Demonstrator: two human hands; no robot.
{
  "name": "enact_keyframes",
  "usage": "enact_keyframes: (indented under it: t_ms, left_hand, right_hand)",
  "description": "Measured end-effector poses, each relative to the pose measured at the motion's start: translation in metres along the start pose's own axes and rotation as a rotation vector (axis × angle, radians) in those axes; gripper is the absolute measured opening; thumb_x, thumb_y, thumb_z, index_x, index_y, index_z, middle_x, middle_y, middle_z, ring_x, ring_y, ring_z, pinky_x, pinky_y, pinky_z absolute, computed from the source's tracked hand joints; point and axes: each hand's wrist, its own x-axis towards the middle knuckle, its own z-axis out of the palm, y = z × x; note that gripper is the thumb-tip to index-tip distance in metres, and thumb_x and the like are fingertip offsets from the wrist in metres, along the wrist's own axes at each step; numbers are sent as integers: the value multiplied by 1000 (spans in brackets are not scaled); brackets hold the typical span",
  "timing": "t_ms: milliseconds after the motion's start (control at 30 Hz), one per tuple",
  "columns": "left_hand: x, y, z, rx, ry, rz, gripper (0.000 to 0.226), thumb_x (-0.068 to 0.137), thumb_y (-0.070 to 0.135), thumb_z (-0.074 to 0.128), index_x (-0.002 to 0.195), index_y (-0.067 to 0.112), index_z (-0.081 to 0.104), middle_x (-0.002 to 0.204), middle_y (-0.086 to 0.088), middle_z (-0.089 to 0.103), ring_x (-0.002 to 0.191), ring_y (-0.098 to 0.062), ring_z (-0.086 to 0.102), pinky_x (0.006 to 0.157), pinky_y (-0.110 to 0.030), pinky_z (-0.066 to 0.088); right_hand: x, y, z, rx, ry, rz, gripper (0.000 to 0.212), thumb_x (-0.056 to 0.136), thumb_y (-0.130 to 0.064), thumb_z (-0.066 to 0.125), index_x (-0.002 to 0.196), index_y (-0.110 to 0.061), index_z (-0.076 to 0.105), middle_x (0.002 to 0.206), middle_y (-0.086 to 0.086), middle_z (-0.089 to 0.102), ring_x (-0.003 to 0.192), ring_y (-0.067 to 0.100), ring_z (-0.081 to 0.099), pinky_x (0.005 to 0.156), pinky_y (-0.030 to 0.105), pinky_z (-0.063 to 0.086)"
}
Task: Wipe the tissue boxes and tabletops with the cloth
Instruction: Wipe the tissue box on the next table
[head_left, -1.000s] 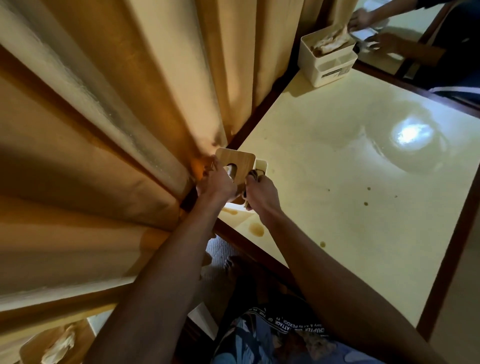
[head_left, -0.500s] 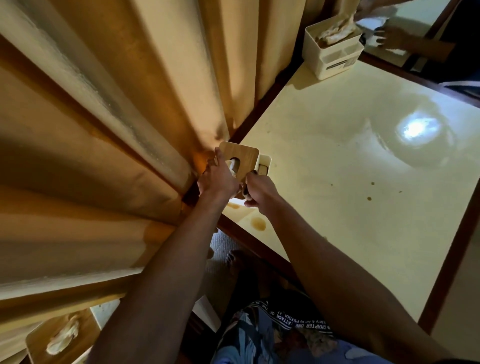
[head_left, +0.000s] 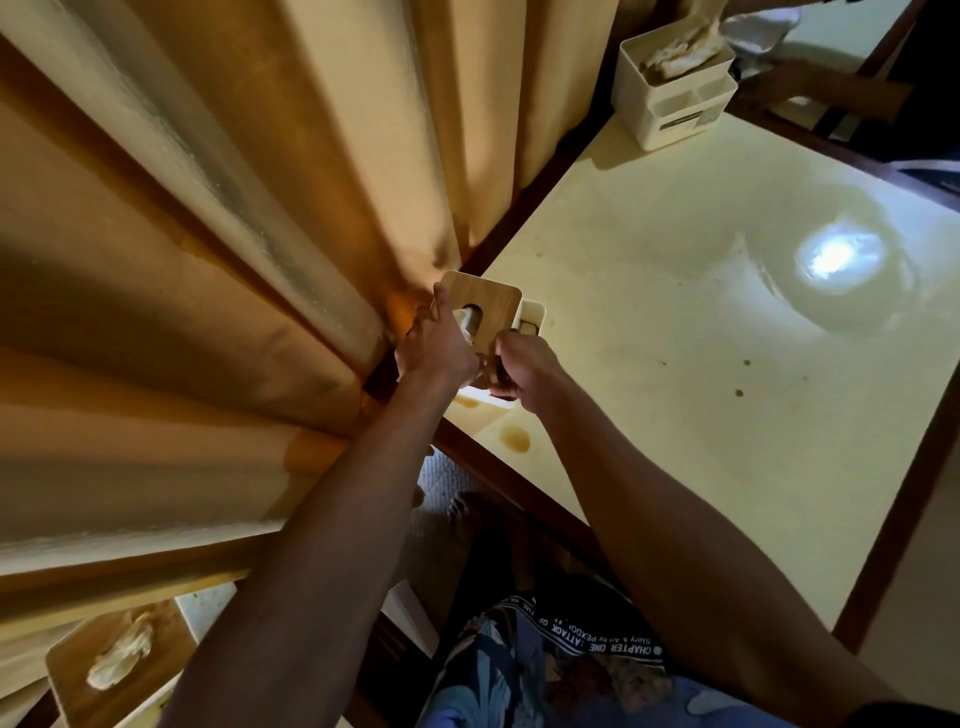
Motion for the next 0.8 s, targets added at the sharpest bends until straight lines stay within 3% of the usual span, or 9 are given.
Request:
enact_keyframes:
  t_ms: [67,200,300,467,600,667,800]
  left_hand:
    - [0,0,0,6,5,1,125,82,41,82,165,20,-9,167,-16,26,144,-39,44,105,-51,47]
    - [2,0,0,-1,6,10,125,84,45,82,165,19,-10,168,-17,23,146,-39,42,107,-52,45]
    - [3,-1,-1,3,-11,19,128,82,49,83,164,18,-11,169,-18,22,147,-40,40,108,-53,43]
    - [0,0,-1,11,-15,6,127,84,48,82,164,21,-12,169,-17,21,149,-40,37,111,-55,40]
    - [-1,2,-2,-10,-19,-2,126,84,46,82,164,22,-12,171,-15,18,151,-39,33,113,-56,38]
    - [-2,2,-2,-11,-13,-10,126,84,46,81,164,22,-13,171,-14,19,151,-38,33,114,-56,37]
    - [-3,3,-1,-25,-10,-20,126,85,46,81,164,22,-13,173,-9,14,152,-36,32,112,-55,40]
  right_hand:
    - [-1,0,4,-14,107,-55,27,101,-20,46,78,-16,59,75,6,66,62,25,67,66,38,62]
    - [-9,6,0,-57,49,-50,26,101,-23,50,81,-13,62,83,12,69,64,22,66,55,29,57]
    - [-14,-2,-20,-10,13,-83,25,98,-19,52,78,-9,64,72,10,67,60,20,64,54,26,55]
    - [-19,-33,-58,46,111,-262,26,94,-20,52,74,-10,65,70,10,71,55,18,61,46,22,46]
    - [-15,-30,-74,-93,310,-388,23,90,-28,55,85,-8,66,76,5,74,64,20,69,54,32,57]
    - [-6,-13,-69,-223,377,-374,28,89,-37,54,95,-13,66,89,6,74,74,25,73,67,37,59]
    - [7,33,-43,-365,226,-287,28,98,-36,51,105,-15,67,104,8,73,101,33,69,80,33,47]
